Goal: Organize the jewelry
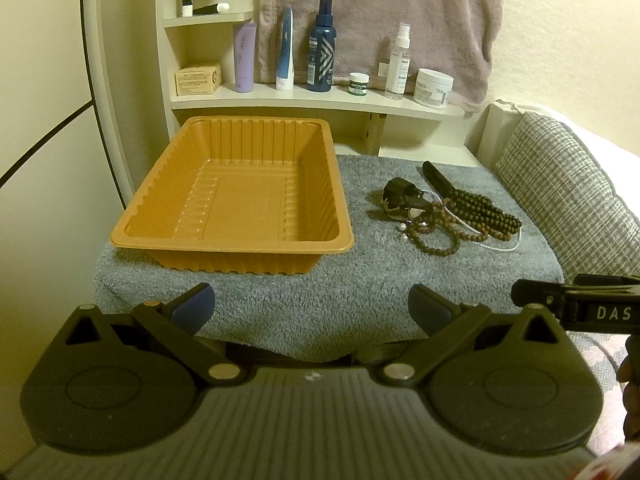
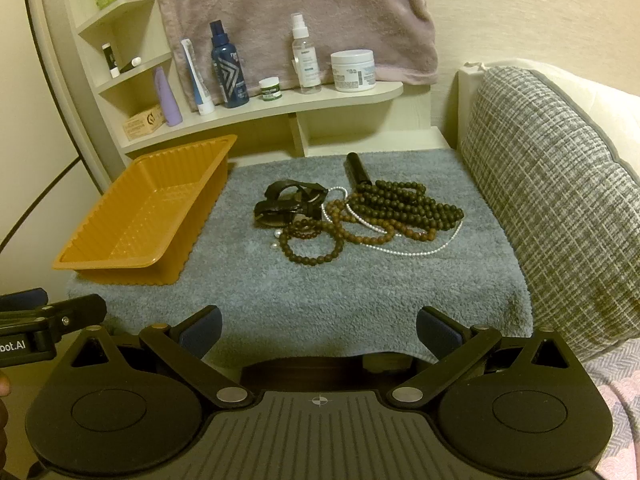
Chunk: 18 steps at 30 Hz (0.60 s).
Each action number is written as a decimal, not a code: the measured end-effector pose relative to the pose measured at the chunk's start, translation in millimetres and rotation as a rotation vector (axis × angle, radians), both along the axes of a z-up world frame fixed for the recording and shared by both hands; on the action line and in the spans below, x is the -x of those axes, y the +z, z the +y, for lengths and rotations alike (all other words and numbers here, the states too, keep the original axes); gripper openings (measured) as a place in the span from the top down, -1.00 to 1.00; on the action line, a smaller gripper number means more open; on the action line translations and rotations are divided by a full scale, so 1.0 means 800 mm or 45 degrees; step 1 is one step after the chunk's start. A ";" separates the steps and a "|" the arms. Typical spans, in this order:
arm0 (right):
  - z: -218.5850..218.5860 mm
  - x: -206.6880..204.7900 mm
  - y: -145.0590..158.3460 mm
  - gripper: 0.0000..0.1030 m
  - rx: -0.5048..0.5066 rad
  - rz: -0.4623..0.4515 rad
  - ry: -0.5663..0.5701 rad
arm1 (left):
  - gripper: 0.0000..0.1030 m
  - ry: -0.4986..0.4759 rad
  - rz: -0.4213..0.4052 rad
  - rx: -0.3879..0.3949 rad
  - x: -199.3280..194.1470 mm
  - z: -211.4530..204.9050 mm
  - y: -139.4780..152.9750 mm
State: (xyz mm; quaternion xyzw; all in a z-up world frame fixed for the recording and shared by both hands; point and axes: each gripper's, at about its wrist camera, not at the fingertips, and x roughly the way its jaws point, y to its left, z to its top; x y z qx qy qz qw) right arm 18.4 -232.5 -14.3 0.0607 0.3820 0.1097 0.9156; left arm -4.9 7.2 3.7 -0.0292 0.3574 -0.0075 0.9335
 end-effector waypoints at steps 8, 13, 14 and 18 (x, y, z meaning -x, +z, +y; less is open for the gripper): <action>0.000 0.001 -0.002 -0.99 -0.001 0.001 -0.003 | -0.98 -0.005 -0.004 0.004 -0.004 -0.002 0.007; 0.000 -0.001 0.003 -0.99 -0.006 -0.005 -0.010 | -0.98 -0.013 -0.007 0.010 -0.006 -0.003 0.008; 0.000 -0.002 0.006 -0.99 -0.008 -0.009 -0.008 | -0.98 -0.012 -0.010 0.014 -0.006 -0.003 0.009; 0.002 -0.004 0.017 -0.99 -0.006 -0.055 0.011 | -0.96 0.007 -0.034 0.035 -0.010 0.007 0.015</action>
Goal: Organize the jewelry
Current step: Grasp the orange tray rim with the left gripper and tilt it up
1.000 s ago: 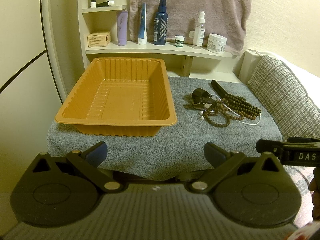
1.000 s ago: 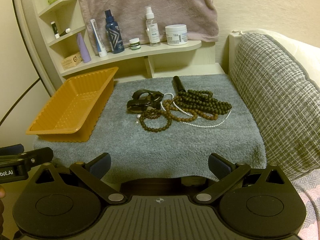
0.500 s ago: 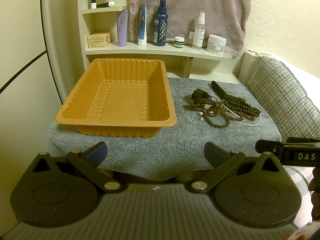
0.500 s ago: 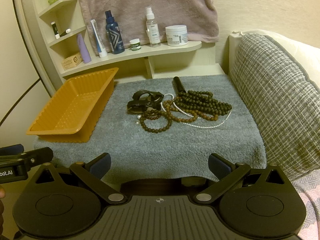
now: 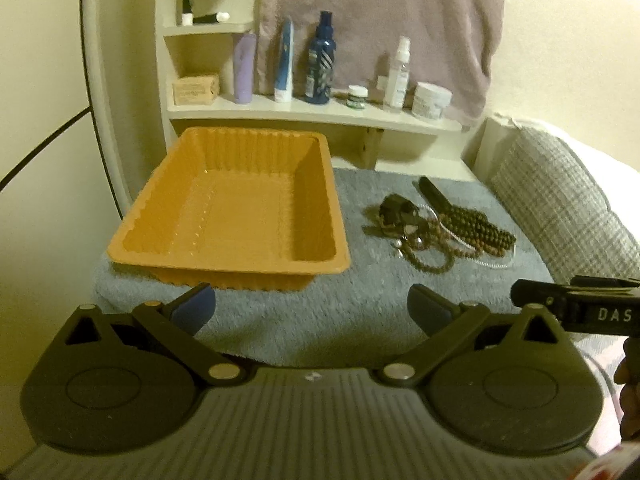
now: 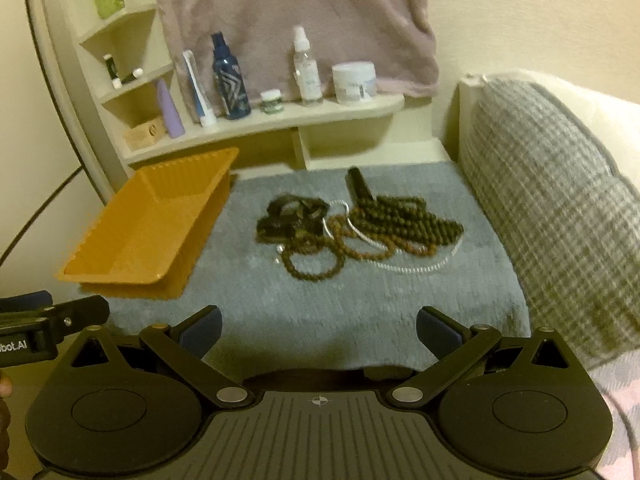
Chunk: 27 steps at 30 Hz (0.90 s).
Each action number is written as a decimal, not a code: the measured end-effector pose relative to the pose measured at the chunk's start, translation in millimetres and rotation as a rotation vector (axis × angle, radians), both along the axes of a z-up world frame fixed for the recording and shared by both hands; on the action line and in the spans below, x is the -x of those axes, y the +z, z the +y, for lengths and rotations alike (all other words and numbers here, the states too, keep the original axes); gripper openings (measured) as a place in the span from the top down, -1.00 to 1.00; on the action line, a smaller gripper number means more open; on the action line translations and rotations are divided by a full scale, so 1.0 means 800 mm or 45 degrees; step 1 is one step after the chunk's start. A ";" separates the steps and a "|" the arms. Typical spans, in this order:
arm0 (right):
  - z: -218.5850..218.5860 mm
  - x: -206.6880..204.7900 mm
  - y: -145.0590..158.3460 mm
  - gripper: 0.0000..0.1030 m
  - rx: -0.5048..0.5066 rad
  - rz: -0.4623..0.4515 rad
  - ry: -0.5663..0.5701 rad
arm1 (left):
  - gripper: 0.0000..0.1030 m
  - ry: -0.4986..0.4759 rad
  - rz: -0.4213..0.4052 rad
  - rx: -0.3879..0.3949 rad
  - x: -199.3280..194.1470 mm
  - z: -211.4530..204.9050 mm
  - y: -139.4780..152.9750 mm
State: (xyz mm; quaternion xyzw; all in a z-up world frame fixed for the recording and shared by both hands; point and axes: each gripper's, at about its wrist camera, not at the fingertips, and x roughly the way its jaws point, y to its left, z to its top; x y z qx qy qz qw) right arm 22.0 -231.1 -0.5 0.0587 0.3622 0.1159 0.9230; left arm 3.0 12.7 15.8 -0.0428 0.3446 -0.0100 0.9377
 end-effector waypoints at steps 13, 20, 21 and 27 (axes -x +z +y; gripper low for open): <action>0.023 -0.043 -0.002 -0.99 -0.030 -0.035 0.063 | -0.80 0.209 -0.031 -0.019 -0.040 0.115 0.012; 0.036 -0.074 -0.014 -0.99 0.002 0.013 0.059 | -0.47 0.173 0.066 -0.034 -0.092 0.183 -0.021; 0.038 -0.078 -0.017 -0.99 0.009 0.027 0.058 | -0.37 0.163 0.081 -0.015 -0.097 0.189 -0.027; 0.047 -0.100 -0.035 -0.99 0.049 0.087 0.057 | 0.11 0.109 0.161 0.089 -0.124 0.217 -0.062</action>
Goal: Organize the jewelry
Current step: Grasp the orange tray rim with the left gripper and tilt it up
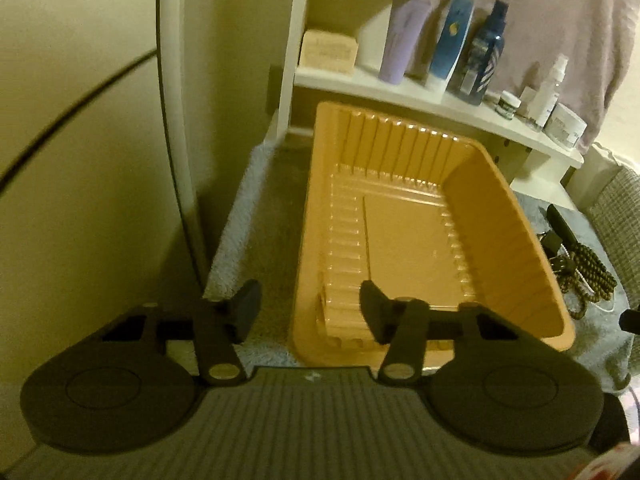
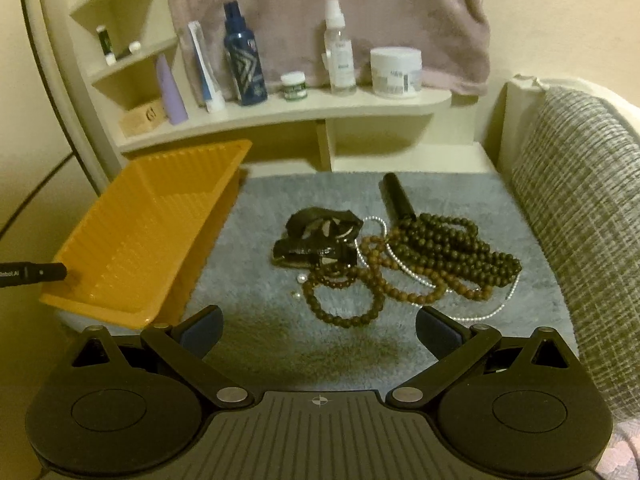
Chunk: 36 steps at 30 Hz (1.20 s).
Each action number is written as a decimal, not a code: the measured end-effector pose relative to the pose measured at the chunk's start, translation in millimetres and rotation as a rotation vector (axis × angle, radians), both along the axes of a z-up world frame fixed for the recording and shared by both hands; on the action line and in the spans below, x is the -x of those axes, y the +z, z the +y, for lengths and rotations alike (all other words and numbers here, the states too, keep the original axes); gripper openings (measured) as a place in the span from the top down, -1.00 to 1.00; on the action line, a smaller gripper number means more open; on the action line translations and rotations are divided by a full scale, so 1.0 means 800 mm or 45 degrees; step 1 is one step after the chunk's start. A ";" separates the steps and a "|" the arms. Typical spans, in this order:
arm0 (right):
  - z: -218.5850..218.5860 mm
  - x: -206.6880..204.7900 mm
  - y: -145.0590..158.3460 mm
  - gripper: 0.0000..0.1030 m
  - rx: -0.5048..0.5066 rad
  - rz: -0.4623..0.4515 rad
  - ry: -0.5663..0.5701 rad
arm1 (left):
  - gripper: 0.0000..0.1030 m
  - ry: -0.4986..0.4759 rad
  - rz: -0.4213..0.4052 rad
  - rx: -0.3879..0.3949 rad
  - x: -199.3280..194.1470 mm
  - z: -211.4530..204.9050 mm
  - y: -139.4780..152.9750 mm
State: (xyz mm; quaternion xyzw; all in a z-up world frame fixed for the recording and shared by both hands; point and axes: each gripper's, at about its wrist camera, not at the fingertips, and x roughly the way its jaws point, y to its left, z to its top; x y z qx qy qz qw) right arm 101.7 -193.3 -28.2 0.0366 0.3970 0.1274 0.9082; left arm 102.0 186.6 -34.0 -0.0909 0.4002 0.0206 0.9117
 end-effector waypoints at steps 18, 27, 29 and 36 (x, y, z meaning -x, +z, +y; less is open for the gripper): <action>0.011 -0.025 -0.023 -0.98 0.024 0.067 0.004 | 0.84 -0.018 0.111 0.100 -0.023 0.002 -0.035; 0.002 -0.025 -0.028 -0.98 -0.015 0.053 -0.013 | 0.94 -0.021 0.085 -0.016 -0.015 -0.023 -0.015; -0.002 -0.023 -0.029 -0.98 -0.026 0.041 -0.013 | 0.94 -0.026 0.066 -0.073 -0.011 -0.035 -0.008; -0.017 -0.024 -0.037 -0.97 -0.039 -0.016 0.008 | 0.95 -0.024 0.015 -0.220 -0.009 -0.069 0.019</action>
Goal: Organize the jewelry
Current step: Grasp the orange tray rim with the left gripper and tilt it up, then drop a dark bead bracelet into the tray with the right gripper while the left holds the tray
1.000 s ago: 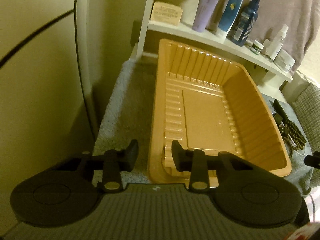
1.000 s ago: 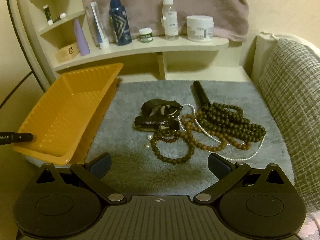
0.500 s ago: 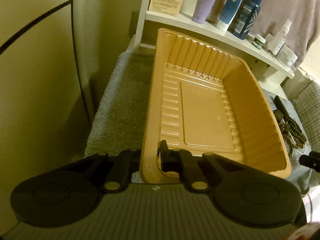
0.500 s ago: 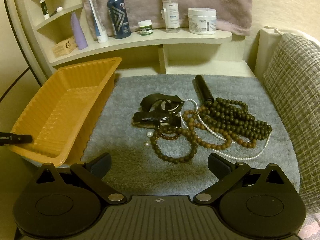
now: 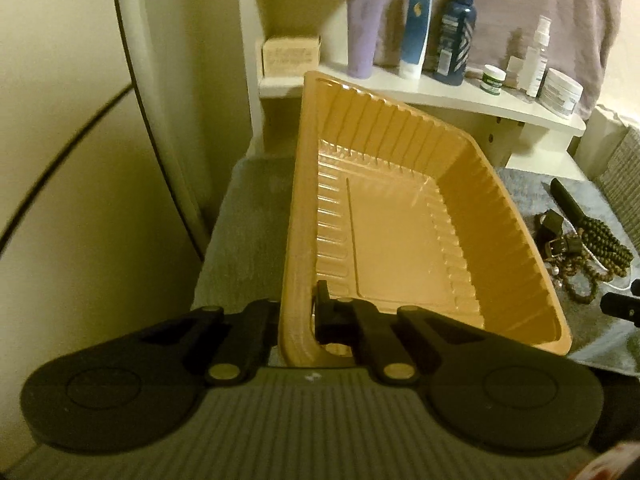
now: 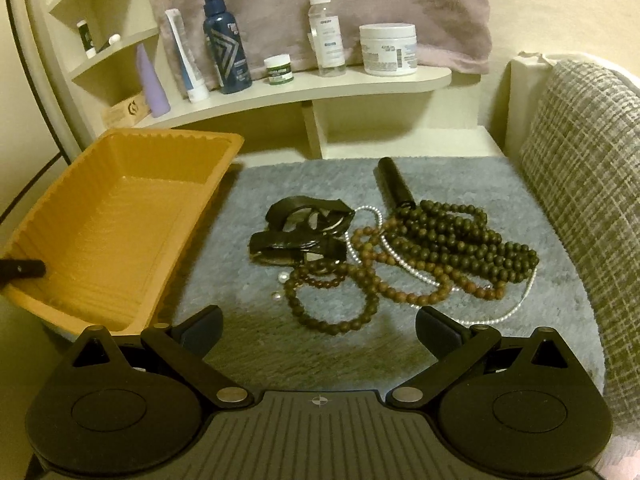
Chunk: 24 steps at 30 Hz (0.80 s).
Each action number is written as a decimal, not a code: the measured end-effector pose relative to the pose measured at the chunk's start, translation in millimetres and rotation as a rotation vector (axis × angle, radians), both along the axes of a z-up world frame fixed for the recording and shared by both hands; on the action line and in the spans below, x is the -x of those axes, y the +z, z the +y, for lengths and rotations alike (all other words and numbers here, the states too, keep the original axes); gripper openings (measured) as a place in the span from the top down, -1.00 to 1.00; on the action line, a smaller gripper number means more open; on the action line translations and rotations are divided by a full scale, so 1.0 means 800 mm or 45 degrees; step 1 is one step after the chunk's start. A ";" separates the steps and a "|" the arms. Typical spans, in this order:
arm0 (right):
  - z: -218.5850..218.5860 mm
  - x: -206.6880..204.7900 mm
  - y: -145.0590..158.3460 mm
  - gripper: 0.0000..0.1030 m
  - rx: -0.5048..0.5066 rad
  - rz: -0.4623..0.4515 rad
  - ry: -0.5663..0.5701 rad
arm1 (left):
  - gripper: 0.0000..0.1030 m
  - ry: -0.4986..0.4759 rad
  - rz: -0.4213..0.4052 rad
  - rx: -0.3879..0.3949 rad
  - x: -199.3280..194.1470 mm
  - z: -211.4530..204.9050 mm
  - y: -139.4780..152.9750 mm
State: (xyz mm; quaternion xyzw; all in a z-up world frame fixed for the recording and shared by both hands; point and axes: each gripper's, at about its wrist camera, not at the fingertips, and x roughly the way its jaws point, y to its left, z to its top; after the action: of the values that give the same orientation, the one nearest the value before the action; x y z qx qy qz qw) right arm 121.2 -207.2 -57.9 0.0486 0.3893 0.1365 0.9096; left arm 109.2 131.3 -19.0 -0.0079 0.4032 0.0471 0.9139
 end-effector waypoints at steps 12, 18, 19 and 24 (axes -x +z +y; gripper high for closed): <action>0.003 -0.027 -0.021 -0.28 0.088 -0.042 0.093 | 0.95 0.007 -0.037 -0.160 0.010 -0.039 0.018; -0.004 -0.033 -0.037 0.06 0.078 0.005 0.033 | 0.95 0.006 -0.034 -0.166 0.008 -0.040 0.019; -0.005 -0.034 -0.039 0.10 0.085 0.005 0.028 | 0.95 0.005 -0.035 -0.167 0.008 -0.040 0.019; -0.003 -0.038 -0.044 0.37 0.138 -0.017 0.018 | 0.95 0.001 -0.037 -0.172 0.008 -0.042 0.019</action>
State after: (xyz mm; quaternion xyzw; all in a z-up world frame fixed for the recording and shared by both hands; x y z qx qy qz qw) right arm 151.3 -209.9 -93.1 -0.0046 0.3905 0.1221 0.9125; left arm 102.5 97.4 -3.8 0.0529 0.3859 0.0745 0.9180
